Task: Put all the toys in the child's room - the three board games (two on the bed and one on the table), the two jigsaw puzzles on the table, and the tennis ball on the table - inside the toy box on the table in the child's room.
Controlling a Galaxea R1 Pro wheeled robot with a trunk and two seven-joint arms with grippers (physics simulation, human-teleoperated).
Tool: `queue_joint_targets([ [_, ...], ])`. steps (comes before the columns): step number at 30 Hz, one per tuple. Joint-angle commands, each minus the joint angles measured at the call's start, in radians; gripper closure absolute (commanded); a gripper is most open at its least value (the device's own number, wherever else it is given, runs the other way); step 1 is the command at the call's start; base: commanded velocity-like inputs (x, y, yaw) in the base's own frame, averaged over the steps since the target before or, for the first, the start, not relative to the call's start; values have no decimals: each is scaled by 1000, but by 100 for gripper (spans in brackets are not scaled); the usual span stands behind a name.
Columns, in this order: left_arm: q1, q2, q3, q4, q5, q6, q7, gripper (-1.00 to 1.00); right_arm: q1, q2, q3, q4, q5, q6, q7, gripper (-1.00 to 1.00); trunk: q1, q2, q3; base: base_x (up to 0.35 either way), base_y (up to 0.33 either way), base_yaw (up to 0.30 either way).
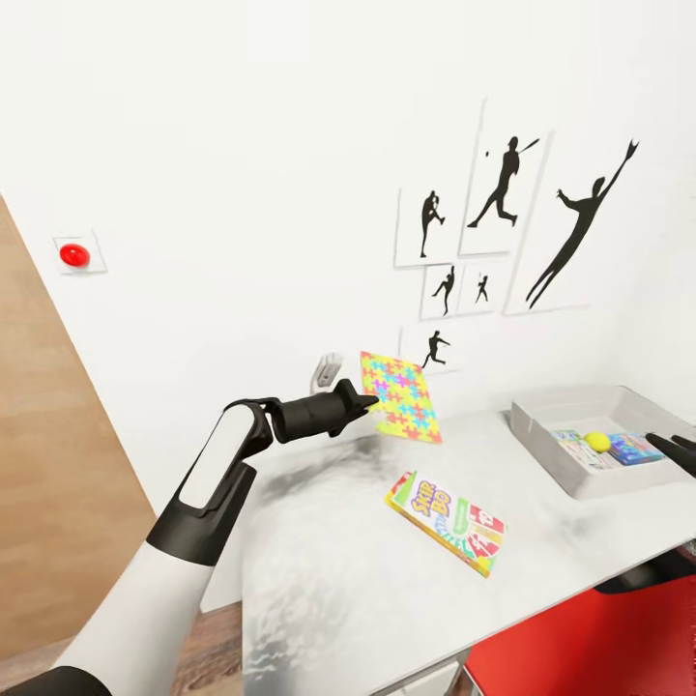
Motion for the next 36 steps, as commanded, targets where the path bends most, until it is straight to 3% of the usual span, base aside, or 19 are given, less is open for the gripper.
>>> queue_joint_targets([
  [1, -1, 0, 1, -1, 10, 1, 13, 100, -1, -3, -1, 0, -2, 9, 1, -100, -4, 6, 3, 0, 0, -102],
  [15, 2, 2, 1, -4, 7, -1, 12, 100, -2, -6, -1, 0, -2, 12, 1, -100, -57, 104, 70, 0, 0, -102],
  [22, 20, 0, -2, -57, 3, -9, 13, 100, -2, -5, -2, 0, -3, 42, -2, -100, -57, 104, 77, -27, -67, -62],
  [27, 21, -3, -62, -86, -1, -13, 24, 100, -6, -6, -5, 1, -4, 48, -15, -100, -57, 104, 78, -45, -298, -3],
  [36, 11, -6, -66, -75, 9, -12, 24, 100, -6, -7, -7, 1, -4, 12, -7, -100, -57, 104, 78, -1, -324, 0],
])
